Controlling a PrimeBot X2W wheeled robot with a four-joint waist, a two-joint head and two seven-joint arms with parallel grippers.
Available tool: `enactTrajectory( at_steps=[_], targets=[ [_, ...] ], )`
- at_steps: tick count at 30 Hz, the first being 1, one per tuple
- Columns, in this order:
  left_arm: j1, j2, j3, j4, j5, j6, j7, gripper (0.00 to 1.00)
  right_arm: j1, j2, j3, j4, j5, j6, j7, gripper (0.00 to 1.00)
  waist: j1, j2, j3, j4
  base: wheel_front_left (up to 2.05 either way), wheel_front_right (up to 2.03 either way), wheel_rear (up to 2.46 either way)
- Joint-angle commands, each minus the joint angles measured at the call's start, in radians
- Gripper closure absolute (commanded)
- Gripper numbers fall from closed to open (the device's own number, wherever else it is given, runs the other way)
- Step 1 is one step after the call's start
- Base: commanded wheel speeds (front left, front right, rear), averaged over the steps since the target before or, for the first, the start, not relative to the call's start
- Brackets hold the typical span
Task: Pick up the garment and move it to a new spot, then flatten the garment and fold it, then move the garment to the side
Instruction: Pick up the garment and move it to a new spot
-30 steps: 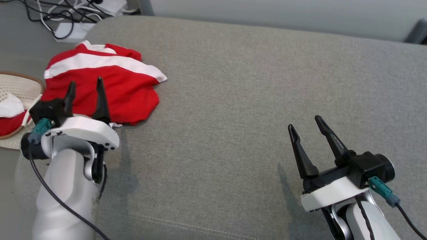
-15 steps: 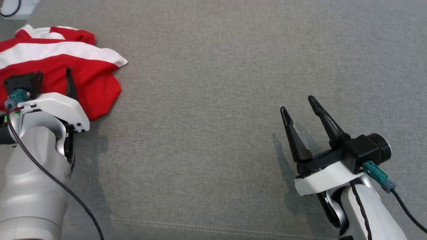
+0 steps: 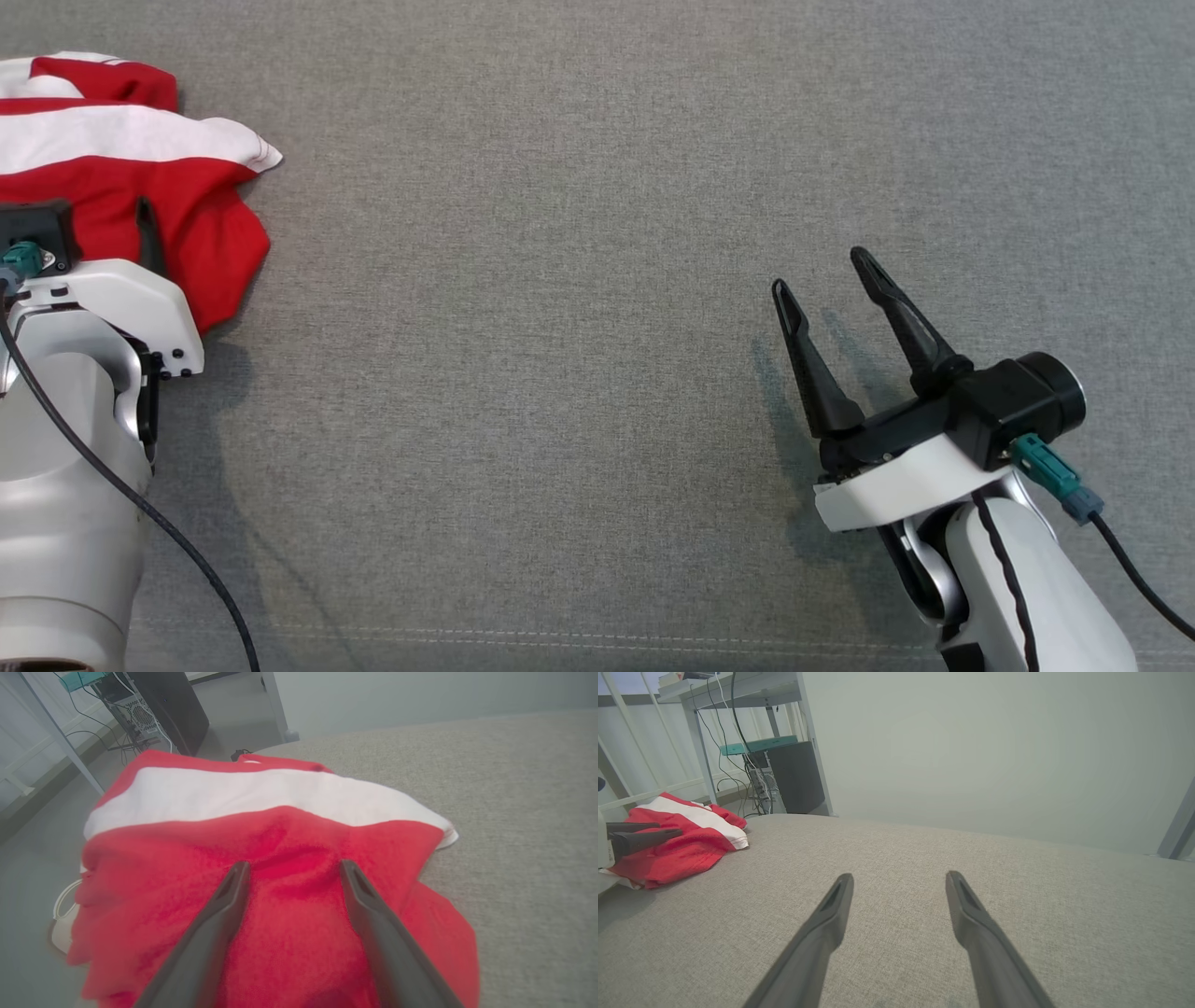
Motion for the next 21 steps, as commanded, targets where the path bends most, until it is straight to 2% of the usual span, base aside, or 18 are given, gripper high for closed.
enactTrajectory(
  at_steps=[1, 2, 3, 9, 21],
  targets=[
    [-0.027, 0.066, 0.012, -0.014, 0.011, 0.014, -0.006, 0.0, -0.019, 0.013, 0.022, -0.025, 0.008, 0.007, -0.013, 0.0, 0.0, 0.0, 0.002, -0.004, 0.0, 0.0, 0.0],
    [-0.026, 0.068, 0.009, -0.018, 0.013, 0.018, -0.006, 0.53, -0.02, 0.013, 0.022, -0.024, 0.008, 0.007, -0.013, 0.0, 0.0, 0.0, 0.002, -0.005, 0.0, 0.0, 0.0],
    [-0.023, 0.07, 0.005, -0.027, 0.016, 0.021, -0.006, 1.0, -0.021, 0.013, 0.022, -0.023, 0.008, 0.007, -0.013, 0.0, 0.0, 0.0, 0.001, -0.005, 0.0, 0.0, 0.0],
    [0.015, 0.073, -0.004, -0.12, 0.023, 0.04, -0.006, 1.0, -0.011, 0.014, 0.015, -0.013, 0.008, 0.007, -0.013, 0.0, 0.0, 0.0, -0.018, 0.001, 0.0, 0.0, 0.0],
    [0.092, 0.075, 0.003, -0.238, 0.009, 0.041, -0.006, 1.0, 0.009, 0.016, 0.011, -0.011, 0.019, 0.007, -0.013, 0.0, 0.0, 0.0, -0.053, 0.011, 0.0, 0.0, 0.0]
  ],
)
